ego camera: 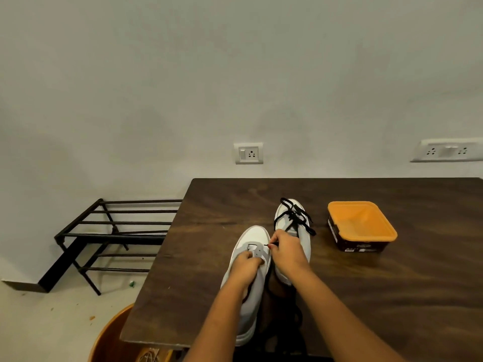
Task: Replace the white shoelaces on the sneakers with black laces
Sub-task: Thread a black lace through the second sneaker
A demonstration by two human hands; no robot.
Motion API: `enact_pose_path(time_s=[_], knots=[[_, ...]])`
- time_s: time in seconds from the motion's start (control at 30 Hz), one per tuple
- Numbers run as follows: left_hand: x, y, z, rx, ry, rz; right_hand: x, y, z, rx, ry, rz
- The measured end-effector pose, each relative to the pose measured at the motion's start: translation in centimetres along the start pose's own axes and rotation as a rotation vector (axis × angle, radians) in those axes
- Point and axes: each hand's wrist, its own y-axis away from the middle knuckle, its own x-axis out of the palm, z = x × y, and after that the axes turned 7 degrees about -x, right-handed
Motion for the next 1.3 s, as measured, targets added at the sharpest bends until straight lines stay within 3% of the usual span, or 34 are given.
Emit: enact_pose_path(time_s=[0.23, 0.4, 0.6, 0.93, 1.03, 1.17, 1.3], knots=[[-0.2, -1.2, -0.4, -0.036, 0.104, 0.08, -0.9, 0.1, -0.6, -0.005, 0.315, 0.061], [-0.1, -2.0, -0.5, -0.029, 0.159, 0.082, -1.3, 0.1, -1.0, -0.107, 0.635, -0.073], [0.2, -2.5, -1.0, 0.02, 0.167, 0.038, -0.1, 0.3, -3.8, -0.195, 0.641, 0.053], [0.2, -3.5, -1.1, 0.036, 0.185, 0.04, -0.8, -2.4, -5.0, -0.16, 0.726, -0.013], [0.2, -3.6, -1.3, 0.042, 0.189, 0.035, -0.9, -2.5, -5.3, -0.14, 0.667, -0.055], [0.2, -3.6, -1.1, 0.013, 0.321, 0.045, -0.9, -2.4, -4.2, -0.205, 0.375, -0.218], [0.1, -2.9, -1.3, -0.11, 0.524, 0.046, 0.7, -1.9, -2.2, -0.151, -0.06, -0.122]])
